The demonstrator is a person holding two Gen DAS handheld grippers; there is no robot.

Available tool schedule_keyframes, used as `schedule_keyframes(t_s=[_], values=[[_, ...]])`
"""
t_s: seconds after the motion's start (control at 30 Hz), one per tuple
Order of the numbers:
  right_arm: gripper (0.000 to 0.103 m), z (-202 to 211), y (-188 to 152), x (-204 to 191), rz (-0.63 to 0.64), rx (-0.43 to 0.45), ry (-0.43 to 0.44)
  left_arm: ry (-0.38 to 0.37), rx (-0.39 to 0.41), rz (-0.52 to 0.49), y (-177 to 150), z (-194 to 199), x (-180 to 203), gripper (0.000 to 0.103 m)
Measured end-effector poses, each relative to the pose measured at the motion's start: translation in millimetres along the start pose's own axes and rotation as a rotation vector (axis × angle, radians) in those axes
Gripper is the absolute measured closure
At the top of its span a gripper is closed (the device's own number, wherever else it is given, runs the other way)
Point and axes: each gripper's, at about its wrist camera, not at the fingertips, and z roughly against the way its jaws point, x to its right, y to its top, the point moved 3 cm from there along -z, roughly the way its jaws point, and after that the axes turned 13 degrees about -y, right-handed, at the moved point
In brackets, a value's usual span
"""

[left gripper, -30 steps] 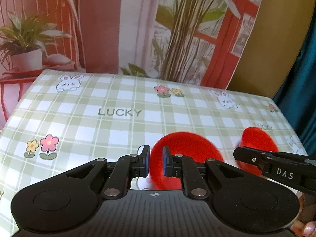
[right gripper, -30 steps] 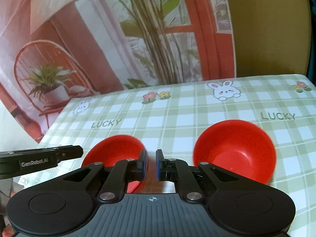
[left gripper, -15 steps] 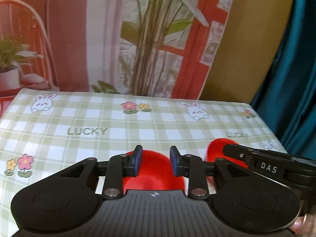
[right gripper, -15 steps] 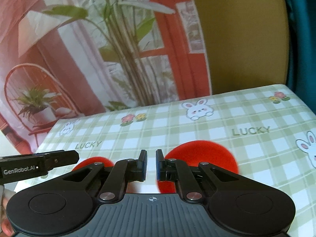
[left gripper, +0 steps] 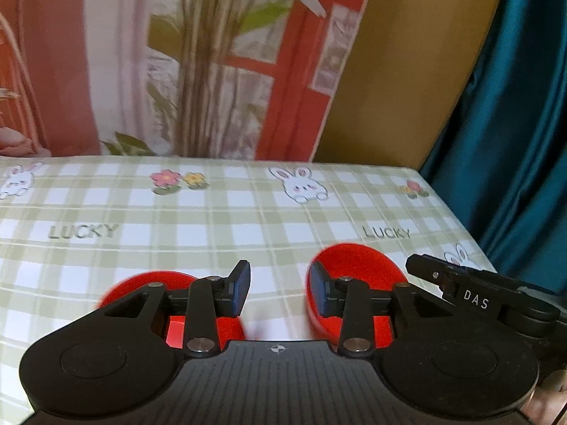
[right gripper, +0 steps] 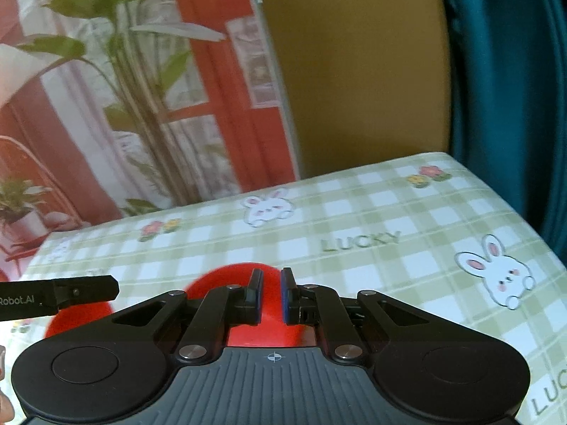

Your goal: Organize plates and bowls

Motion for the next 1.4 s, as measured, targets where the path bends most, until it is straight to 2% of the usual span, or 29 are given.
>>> schedule_keyframes(t_s=[0.3,0.63,0.67,0.73,0.87,1.07,1.4], values=[[0.092,-23,-16,15,-0.037,-0.062,0.027,0.004,-0.098,-0.009,-11,-41,13,0.064],[0.095,-31,-22,15,-0.06,-0.084,0.065,0.011,-0.166,-0.006,-18,-65,13,0.065],[0.095,-31,-22,15,-0.059,-0.084,0.067,0.011,-0.174,-0.005,-19,-66,13,0.066],[0.096,-31,-22,15,-0.061,-0.084,0.067,0.0,-0.19,-0.013,-21,-68,14,0.082],[0.097,-28,-21,16,-0.07,-0.082,0.068,0.006,-0.19,-0.025,-22,-66,15,0.086],[0.097,-13,-14,13,-0.064,-0.053,0.073,0.002,-0.168,-0.032,-19,-52,19,0.086],[0.097,15,-6,-11,-0.044,-0.026,0.109,0.011,-0.126,-0.042,-17,-11,16,0.086]])
